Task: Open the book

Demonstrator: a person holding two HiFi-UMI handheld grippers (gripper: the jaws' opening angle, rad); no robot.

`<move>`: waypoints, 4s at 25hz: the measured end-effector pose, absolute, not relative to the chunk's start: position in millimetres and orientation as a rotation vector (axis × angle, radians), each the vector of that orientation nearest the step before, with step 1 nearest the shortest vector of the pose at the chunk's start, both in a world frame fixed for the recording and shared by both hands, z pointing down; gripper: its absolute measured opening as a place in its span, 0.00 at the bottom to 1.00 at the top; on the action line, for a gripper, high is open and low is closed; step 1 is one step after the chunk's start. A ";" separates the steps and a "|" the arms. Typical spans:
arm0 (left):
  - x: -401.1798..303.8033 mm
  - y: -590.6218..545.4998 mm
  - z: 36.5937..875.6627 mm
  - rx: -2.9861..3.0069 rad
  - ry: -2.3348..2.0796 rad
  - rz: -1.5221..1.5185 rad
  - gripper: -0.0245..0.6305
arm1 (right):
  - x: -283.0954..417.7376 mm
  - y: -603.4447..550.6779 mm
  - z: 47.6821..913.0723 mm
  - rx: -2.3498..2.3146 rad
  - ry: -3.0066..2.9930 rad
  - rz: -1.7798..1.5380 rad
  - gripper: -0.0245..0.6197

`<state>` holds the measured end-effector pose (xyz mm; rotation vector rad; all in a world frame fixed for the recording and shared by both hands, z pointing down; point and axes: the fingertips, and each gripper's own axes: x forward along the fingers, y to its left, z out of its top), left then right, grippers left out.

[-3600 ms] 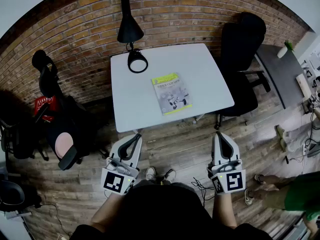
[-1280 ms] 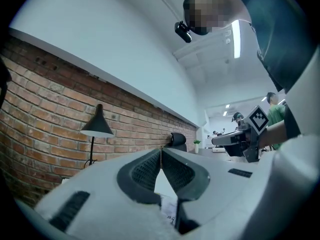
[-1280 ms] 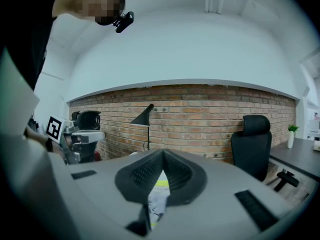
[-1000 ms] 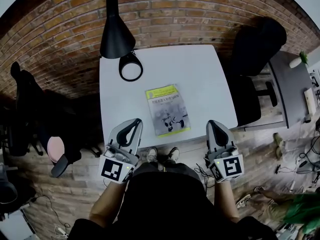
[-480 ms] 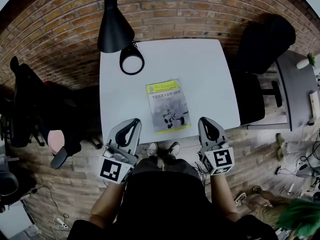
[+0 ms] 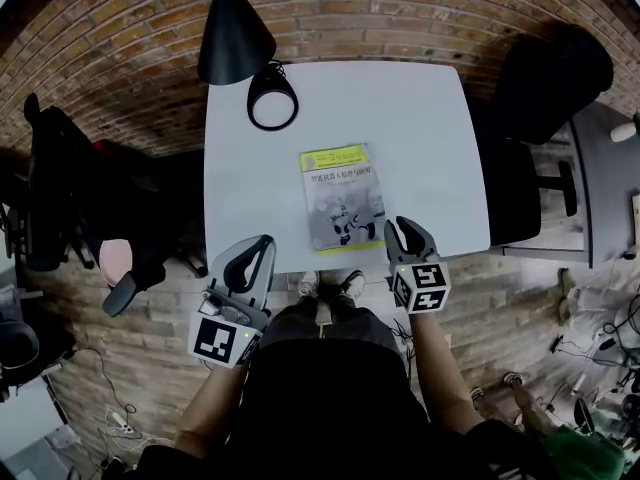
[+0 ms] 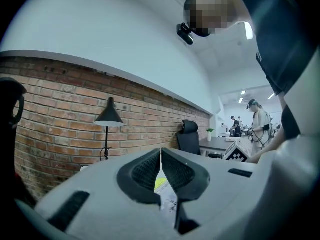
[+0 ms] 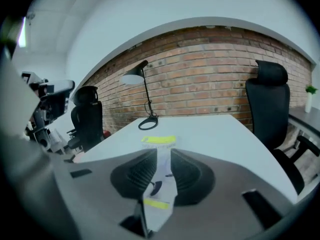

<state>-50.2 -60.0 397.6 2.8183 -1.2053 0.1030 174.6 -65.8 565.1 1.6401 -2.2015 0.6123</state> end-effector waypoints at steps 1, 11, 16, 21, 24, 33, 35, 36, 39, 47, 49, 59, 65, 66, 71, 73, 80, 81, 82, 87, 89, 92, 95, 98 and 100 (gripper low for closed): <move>-52.0 -58.1 400.0 2.800 -1.211 0.123 0.08 | 175.2 -69.1 574.4 1.641 -2.189 0.623 0.18; -65.8 -52.5 395.9 2.776 -1.296 0.112 0.08 | 178.0 -76.0 636.3 1.571 -2.097 0.753 0.23; -72.1 -50.5 396.5 2.765 -1.337 0.121 0.08 | 177.5 -78.2 661.6 1.543 -2.067 0.852 0.25; -77.3 -49.2 402.6 2.731 -1.358 0.160 0.08 | 176.3 -79.9 676.4 1.535 -2.030 0.915 0.25; -79.8 -49.4 409.5 2.694 -1.367 0.187 0.08 | 176.1 -80.5 681.5 1.533 -2.021 0.936 0.25; -79.2 -49.8 413.6 2.672 -1.365 0.185 0.08 | 179.4 -80.9 682.0 1.571 -2.012 1.006 0.22; -76.3 -52.9 404.3 2.729 -1.363 0.125 0.08 | 182.9 -81.2 678.5 1.590 -2.023 1.054 0.16; -75.1 -54.1 400.9 2.753 -1.359 0.101 0.08 | 183.4 -81.4 676.8 1.592 -2.032 1.067 0.14; -73.3 -55.7 399.9 2.757 -1.349 0.085 0.08 | 181.7 -81.8 670.0 1.597 -2.068 1.086 0.13; -69.1 -58.6 400.6 2.755 -1.332 0.065 0.08 | 173.9 -82.8 644.3 1.582 -2.183 1.185 0.10; -67.9 -59.0 400.9 2.760 -1.329 0.070 0.08 | 170.3 -83.5 637.3 1.573 -2.218 1.204 0.10; -73.5 -55.2 411.5 2.680 -1.346 0.133 0.08 | 125.8 -87.5 589.6 1.420 -2.396 1.051 0.09; -77.7 -57.1 405.5 2.700 -1.370 0.082 0.08 | 85.7 -87.2 572.3 1.280 -2.477 0.960 0.09; -80.0 -56.5 408.8 2.674 -1.378 0.104 0.08 | 78.9 -87.1 570.5 1.256 -2.488 0.951 0.09; -89.9 -56.1 411.3 2.629 -1.425 0.113 0.08 | 47.8 -84.5 565.3 1.138 -2.530 0.895 0.08; -94.5 -55.6 410.8 2.617 -1.443 0.107 0.08 | 36.1 -82.2 565.0 1.092 -2.537 0.867 0.08; -114.7 -51.8 409.6 2.576 -1.504 0.094 0.08 | -10.9 -76.5 564.6 0.908 -2.576 0.769 0.07; -117.7 -50.9 410.0 2.569 -1.512 0.093 0.08 | -18.3 -76.2 564.8 0.879 -2.583 0.753 0.07; -120.7 -50.0 410.7 2.563 -1.520 0.094 0.08 | -25.3 -76.2 566.1 0.852 -2.587 0.740 0.07; -132.1 -50.5 399.9 2.601 -1.564 0.007 0.08 | -47.3 -77.9 580.1 0.755 -2.581 0.711 0.07; -137.8 -50.6 399.9 2.590 -1.584 0.007 0.08 | -54.5 -76.6 585.7 0.716 -2.580 0.700 0.07; -146.4 -50.4 403.1 2.563 -1.609 0.035 0.08 | -64.6 -75.2 595.6 0.662 -2.577 0.689 0.07; -152.0 -50.8 404.5 2.548 -1.617 0.040 0.08 | -76.8 -73.7 600.1 0.607 -2.591 0.679 0.07; -157.4 -49.1 411.2 2.509 -1.628 0.066 0.08 | -93.0 -71.1 598.3 0.544 -2.613 0.663 0.07; -159.3 -48.6 413.7 2.496 -1.630 0.077 0.08 | -104.7 -69.7 597.3 0.508 -2.623 0.654 0.07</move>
